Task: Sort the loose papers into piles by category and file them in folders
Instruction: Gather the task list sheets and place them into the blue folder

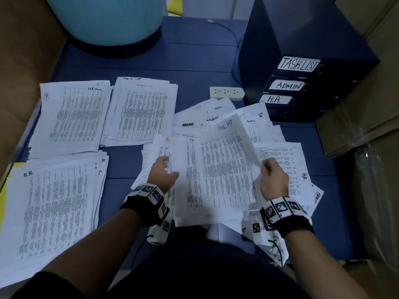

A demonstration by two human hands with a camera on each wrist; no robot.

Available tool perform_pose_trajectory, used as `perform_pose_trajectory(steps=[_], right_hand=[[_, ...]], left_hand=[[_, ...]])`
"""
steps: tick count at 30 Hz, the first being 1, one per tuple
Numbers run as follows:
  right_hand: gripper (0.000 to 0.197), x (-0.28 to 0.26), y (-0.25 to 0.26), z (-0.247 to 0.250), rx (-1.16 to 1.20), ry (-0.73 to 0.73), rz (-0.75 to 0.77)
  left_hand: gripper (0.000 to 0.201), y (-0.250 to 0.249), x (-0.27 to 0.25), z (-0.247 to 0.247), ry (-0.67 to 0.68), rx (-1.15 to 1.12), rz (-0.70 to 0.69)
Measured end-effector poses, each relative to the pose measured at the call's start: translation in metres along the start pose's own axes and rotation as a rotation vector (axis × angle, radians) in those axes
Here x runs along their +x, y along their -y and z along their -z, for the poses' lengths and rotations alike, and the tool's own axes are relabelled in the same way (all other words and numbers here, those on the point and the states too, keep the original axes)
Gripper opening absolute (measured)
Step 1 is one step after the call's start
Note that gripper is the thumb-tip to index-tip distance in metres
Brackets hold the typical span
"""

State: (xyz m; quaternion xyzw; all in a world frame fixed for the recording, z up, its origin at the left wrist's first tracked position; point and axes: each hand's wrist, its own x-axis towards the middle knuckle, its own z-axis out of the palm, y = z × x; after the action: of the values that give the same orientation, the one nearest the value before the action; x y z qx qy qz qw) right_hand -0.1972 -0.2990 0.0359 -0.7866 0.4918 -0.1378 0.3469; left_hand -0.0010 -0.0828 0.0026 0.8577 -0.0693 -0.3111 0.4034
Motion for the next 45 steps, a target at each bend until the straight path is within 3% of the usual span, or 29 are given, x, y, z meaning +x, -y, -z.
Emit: perform_pose_trajectory(steps=[3, 6, 8, 12, 14, 15, 18, 21, 24, 26, 28, 30, 38, 45], right_hand=[[0.014, 0.000, 0.010, 0.010, 0.198, 0.017, 0.044], [0.018, 0.001, 0.017, 0.004, 0.388, 0.123, 0.020], [0.018, 0.001, 0.020, -0.004, 0.427, 0.196, -0.016], [0.015, -0.002, 0.020, -0.019, 0.427, 0.262, -0.112], [0.008, -0.002, 0.013, -0.027, 0.243, 0.268, -0.128], [0.015, -0.003, 0.009, -0.031, 0.101, 0.285, -0.142], [0.063, -0.010, 0.001, -0.047, -0.214, 0.358, -0.201], [0.079, -0.023, -0.002, -0.061, -0.380, 0.359, -0.201], [0.064, -0.025, -0.004, -0.066, -0.314, 0.306, -0.200], [0.043, -0.027, -0.003, -0.063, -0.239, 0.263, -0.177], [0.020, -0.027, -0.005, -0.057, -0.163, 0.215, -0.155], [0.009, -0.027, -0.007, -0.052, -0.145, 0.175, -0.147], [0.022, -0.028, -0.011, -0.045, -0.299, 0.124, -0.071], [0.019, -0.026, -0.010, -0.031, -0.353, 0.068, -0.054]], left_hand=[[0.062, -0.018, -0.005, 0.002, 0.063, -0.144, -0.060], [0.058, -0.038, -0.017, 0.003, 0.152, -0.259, -0.108], [0.044, -0.045, -0.024, 0.006, 0.086, -0.226, -0.155], [0.026, -0.041, -0.025, 0.024, -0.153, -0.107, -0.116], [0.024, -0.030, -0.021, 0.037, -0.239, -0.090, -0.053], [0.024, -0.023, -0.019, 0.044, -0.271, -0.103, -0.013], [0.027, -0.004, -0.017, 0.063, -0.320, -0.129, 0.021], [0.027, 0.011, -0.017, 0.076, -0.350, -0.125, 0.037], [0.028, 0.021, -0.020, 0.084, -0.366, -0.126, 0.057], [0.026, 0.027, -0.022, 0.088, -0.365, -0.137, 0.056], [0.016, 0.030, -0.025, 0.090, -0.348, -0.130, 0.051], [0.009, 0.031, -0.026, 0.092, -0.335, -0.119, 0.036], [0.022, 0.031, -0.028, 0.091, -0.294, -0.108, 0.003], [0.030, 0.031, -0.031, 0.090, -0.268, -0.082, -0.030]])
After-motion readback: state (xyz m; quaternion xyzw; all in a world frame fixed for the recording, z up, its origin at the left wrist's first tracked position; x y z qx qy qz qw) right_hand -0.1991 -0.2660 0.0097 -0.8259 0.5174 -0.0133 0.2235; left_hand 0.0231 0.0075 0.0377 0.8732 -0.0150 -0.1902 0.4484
